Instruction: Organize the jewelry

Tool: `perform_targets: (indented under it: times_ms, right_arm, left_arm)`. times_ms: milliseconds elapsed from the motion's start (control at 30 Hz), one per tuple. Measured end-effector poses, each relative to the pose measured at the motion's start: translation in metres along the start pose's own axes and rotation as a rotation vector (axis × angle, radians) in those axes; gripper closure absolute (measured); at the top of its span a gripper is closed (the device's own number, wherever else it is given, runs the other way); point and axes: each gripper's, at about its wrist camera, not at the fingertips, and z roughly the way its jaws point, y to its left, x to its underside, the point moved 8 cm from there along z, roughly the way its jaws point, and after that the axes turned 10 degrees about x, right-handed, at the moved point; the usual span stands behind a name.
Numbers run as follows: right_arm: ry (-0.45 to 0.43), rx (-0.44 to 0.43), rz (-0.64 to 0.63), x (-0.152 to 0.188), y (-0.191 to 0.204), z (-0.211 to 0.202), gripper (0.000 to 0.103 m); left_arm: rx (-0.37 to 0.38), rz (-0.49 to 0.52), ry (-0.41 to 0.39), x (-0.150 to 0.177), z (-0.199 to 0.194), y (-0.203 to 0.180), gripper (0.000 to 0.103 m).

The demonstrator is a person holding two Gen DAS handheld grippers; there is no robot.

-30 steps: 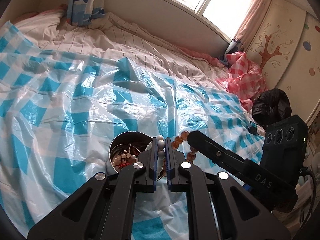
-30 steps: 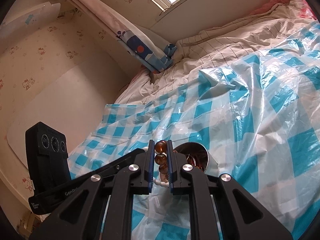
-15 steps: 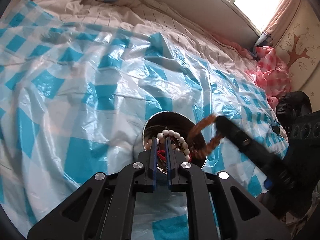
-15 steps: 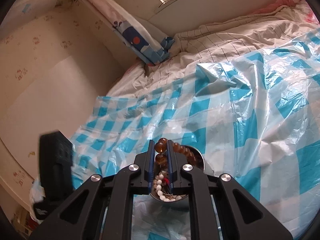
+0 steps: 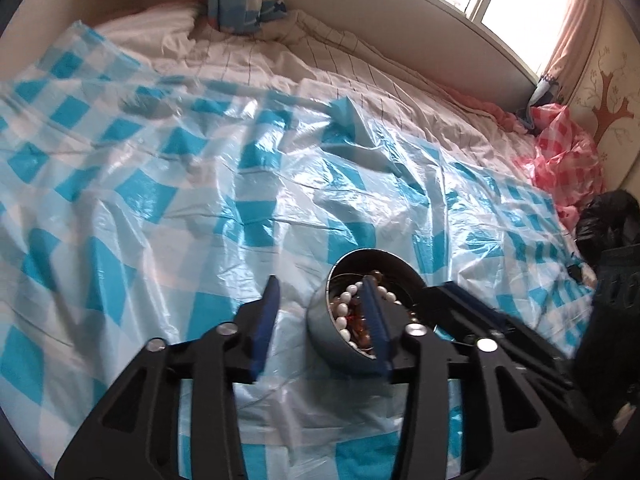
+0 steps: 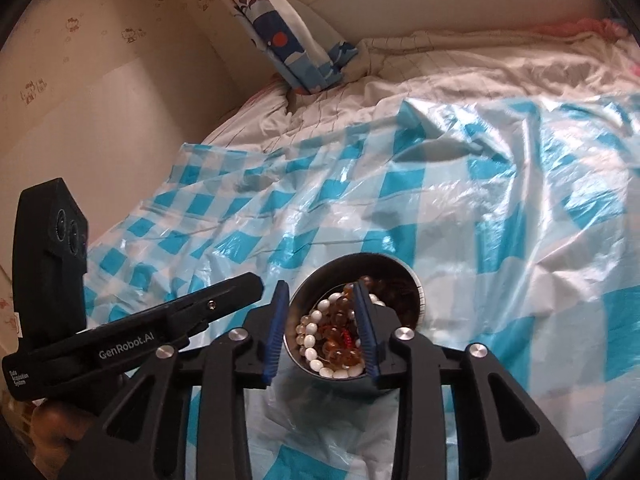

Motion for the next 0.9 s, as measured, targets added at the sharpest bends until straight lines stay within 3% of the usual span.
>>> perform_targets:
  times_ms: [267, 433, 733, 900]
  right_arm:
    - [-0.024, 0.292, -0.107, 0.02, -0.011, -0.046, 0.053]
    - [-0.026, 0.396, -0.125, 0.043, -0.014, -0.08, 0.049]
    - [-0.046, 0.478, -0.138, 0.092, -0.004, -0.155, 0.041]
    - [-0.027, 0.49, -0.132, 0.121, 0.001, -0.167, 0.041]
  left_arm:
    - [-0.138, 0.096, -0.011, 0.022, -0.041, 0.003, 0.047]
    - [-0.15, 0.079, -0.009, 0.047, -0.075, 0.0, 0.042]
    - [-0.154, 0.155, 0.019, 0.117, -0.134, -0.016, 0.028]
    - [-0.142, 0.095, -0.011, 0.131, -0.16, -0.01, 0.021]
